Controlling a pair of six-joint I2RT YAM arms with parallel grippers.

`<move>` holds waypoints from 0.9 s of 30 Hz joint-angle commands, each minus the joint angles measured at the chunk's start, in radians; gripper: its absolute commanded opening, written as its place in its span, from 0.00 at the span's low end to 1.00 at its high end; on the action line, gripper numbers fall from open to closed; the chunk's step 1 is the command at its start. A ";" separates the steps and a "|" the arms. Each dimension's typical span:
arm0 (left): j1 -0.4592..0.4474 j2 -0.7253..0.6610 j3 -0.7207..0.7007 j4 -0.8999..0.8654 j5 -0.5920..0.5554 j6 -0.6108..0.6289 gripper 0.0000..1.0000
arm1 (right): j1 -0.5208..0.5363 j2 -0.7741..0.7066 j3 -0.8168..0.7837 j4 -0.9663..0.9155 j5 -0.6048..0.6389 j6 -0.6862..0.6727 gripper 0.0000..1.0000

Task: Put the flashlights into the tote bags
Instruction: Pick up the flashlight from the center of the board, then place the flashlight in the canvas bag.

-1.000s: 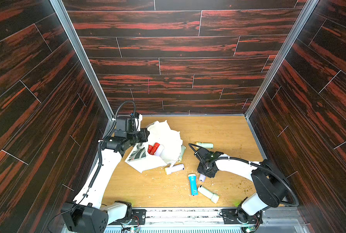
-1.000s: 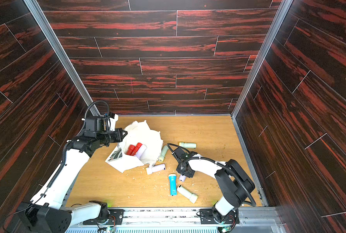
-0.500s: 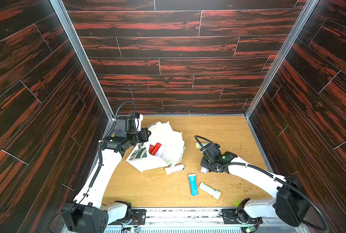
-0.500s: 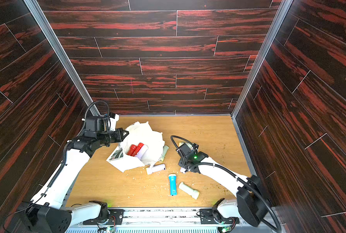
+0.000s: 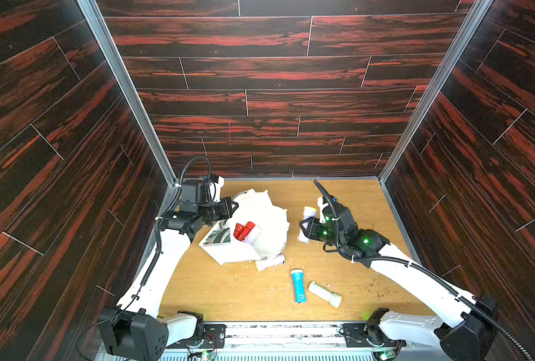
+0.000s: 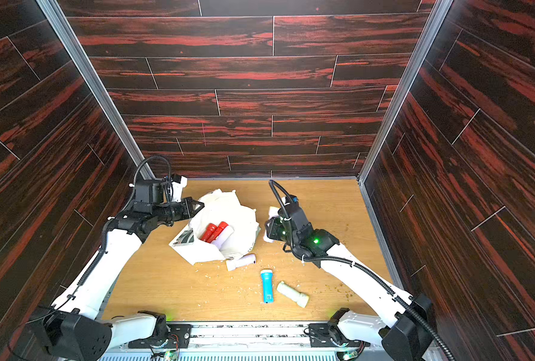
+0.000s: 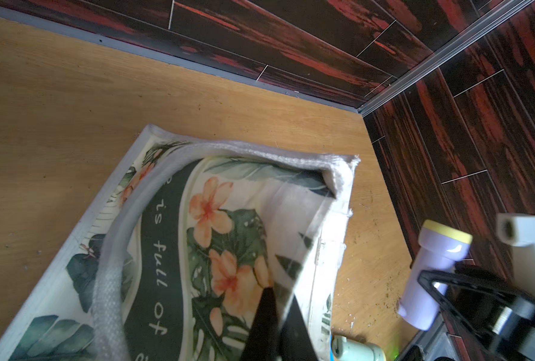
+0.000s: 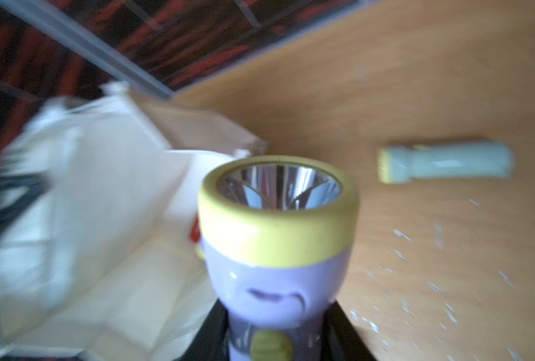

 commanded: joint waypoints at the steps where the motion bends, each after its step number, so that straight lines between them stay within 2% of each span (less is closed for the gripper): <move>1: 0.002 -0.002 0.018 0.071 0.032 -0.026 0.00 | 0.024 0.044 0.038 0.094 -0.099 -0.107 0.00; 10: 0.002 0.008 0.043 0.040 0.012 -0.046 0.00 | 0.099 0.248 0.189 0.117 -0.139 -0.234 0.00; 16: 0.002 -0.002 0.049 0.032 0.014 -0.052 0.00 | 0.114 0.379 0.278 0.099 -0.168 -0.264 0.00; 27: 0.002 -0.003 0.051 0.035 0.019 -0.055 0.00 | 0.145 0.560 0.431 0.008 -0.151 -0.316 0.00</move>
